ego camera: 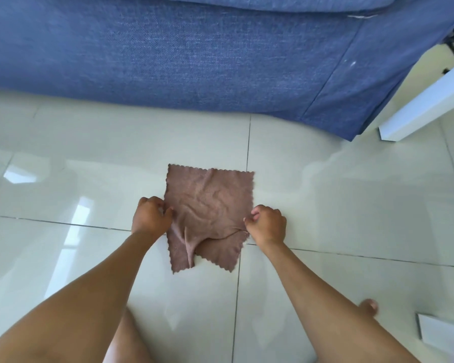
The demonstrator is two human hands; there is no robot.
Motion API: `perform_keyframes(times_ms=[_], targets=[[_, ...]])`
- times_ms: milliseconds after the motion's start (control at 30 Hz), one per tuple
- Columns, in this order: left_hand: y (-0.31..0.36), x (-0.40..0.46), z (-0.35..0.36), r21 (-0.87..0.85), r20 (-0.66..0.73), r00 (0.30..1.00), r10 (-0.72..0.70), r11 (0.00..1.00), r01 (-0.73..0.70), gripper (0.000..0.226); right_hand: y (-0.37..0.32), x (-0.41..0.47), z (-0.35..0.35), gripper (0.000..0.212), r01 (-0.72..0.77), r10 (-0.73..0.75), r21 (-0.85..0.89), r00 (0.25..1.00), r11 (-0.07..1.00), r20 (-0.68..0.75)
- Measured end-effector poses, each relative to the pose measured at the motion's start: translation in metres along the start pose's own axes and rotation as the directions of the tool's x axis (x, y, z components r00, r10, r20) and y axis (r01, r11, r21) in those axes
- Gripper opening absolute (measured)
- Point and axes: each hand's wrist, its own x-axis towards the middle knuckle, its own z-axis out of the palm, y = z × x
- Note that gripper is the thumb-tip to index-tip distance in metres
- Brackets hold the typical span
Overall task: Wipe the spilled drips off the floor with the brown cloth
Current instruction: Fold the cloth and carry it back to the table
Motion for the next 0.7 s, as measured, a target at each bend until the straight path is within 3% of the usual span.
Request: perform_keyframes(times_ms=[100, 200, 333, 467, 567, 700], targets=[[0.010, 0.004, -0.002, -0.061, 0.051, 0.992, -0.114, 0.991, 0.117, 0.026, -0.011, -0.001, 0.000, 0.017, -0.097, 0.093, 0.098, 0.995, 0.990, 0.040], [0.017, 0.003, -0.006, -0.075, 0.057, 0.992, -0.111, 0.991, 0.115, 0.026, -0.014, -0.002, -0.007, 0.015, -0.204, 0.186, 0.278, 0.978, 0.939, 0.090], [0.017, -0.003, -0.020, -0.178, 0.061, 0.989, -0.134, 0.973, 0.143, 0.028, -0.017, -0.007, -0.022, 0.013, -0.239, 0.207, 0.495, 0.971, 0.836, 0.120], [0.024, -0.014, -0.044, -0.347, 0.100, 0.986, -0.136, 0.924, 0.163, 0.013, -0.020, -0.020, -0.047, 0.022, -0.206, 0.178, 0.634, 0.978, 0.746, 0.108], [0.038, -0.026, -0.068, -0.413, 0.107, 0.991, -0.080, 0.903, 0.118, 0.014, -0.025, -0.028, -0.071, 0.030, -0.162, 0.140, 0.690, 0.986, 0.706, 0.088], [0.057, -0.041, -0.096, -0.417, 0.090, 0.993, 0.074, 0.908, -0.030, 0.023, -0.030, -0.039, -0.104, 0.021, -0.139, 0.103, 0.728, 0.990, 0.672, 0.093]])
